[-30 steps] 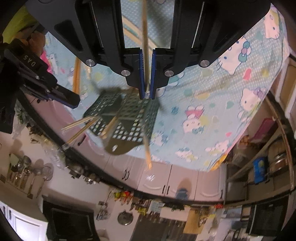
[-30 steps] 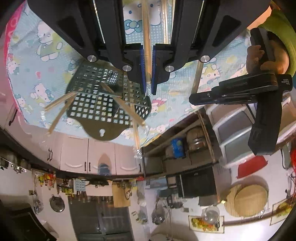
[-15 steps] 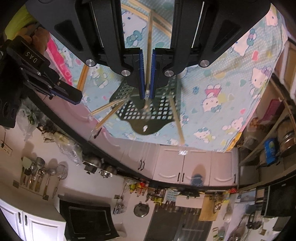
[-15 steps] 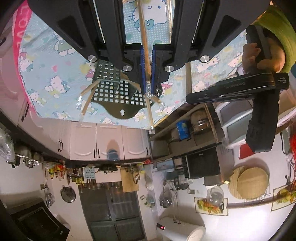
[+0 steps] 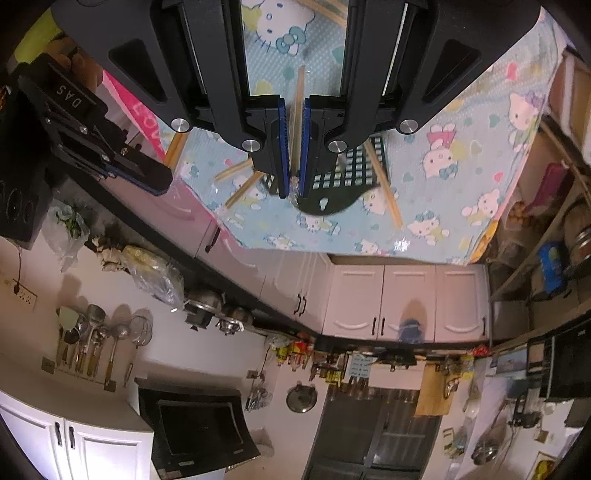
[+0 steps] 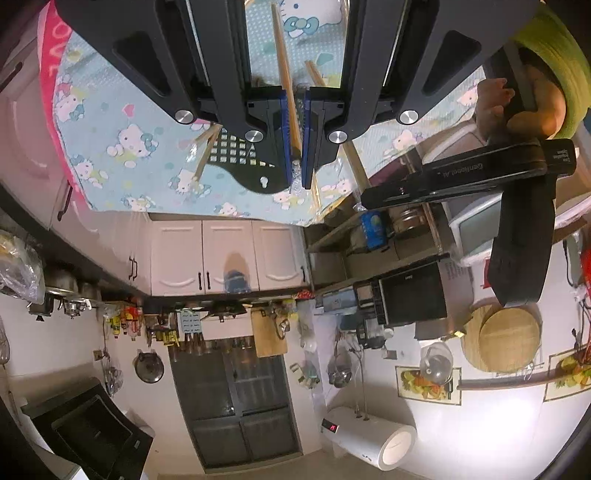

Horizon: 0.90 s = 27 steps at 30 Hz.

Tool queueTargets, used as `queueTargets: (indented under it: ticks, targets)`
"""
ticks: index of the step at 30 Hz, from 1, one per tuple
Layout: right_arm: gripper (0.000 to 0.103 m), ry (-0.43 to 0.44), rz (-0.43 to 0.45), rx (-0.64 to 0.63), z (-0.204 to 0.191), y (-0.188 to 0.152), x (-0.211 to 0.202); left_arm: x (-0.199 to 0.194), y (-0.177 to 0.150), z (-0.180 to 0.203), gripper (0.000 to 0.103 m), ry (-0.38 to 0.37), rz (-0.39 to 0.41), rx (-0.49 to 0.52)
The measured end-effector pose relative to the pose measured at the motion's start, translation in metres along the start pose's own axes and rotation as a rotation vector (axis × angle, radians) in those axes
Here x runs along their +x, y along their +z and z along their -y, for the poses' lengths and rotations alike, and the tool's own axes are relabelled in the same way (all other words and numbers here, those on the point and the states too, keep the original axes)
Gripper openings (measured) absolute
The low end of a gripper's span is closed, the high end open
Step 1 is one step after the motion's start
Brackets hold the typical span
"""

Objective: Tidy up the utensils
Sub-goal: 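Lift the chopsticks with the left tool and carry them over the caddy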

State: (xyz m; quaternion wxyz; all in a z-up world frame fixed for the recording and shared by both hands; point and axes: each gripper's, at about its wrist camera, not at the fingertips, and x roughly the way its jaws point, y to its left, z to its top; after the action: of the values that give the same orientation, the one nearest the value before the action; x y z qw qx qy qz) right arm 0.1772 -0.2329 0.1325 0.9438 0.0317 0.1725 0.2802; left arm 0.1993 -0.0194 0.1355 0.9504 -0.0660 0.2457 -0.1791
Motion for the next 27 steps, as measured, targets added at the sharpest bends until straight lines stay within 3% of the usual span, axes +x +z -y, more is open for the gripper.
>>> queueTargets:
  ticks: [27]
  targets:
    - [0.005,-0.051,0.139,0.013,0.015,0.067,0.010,0.014,0.074,0.000,0.001,0.020,0.141,0.007]
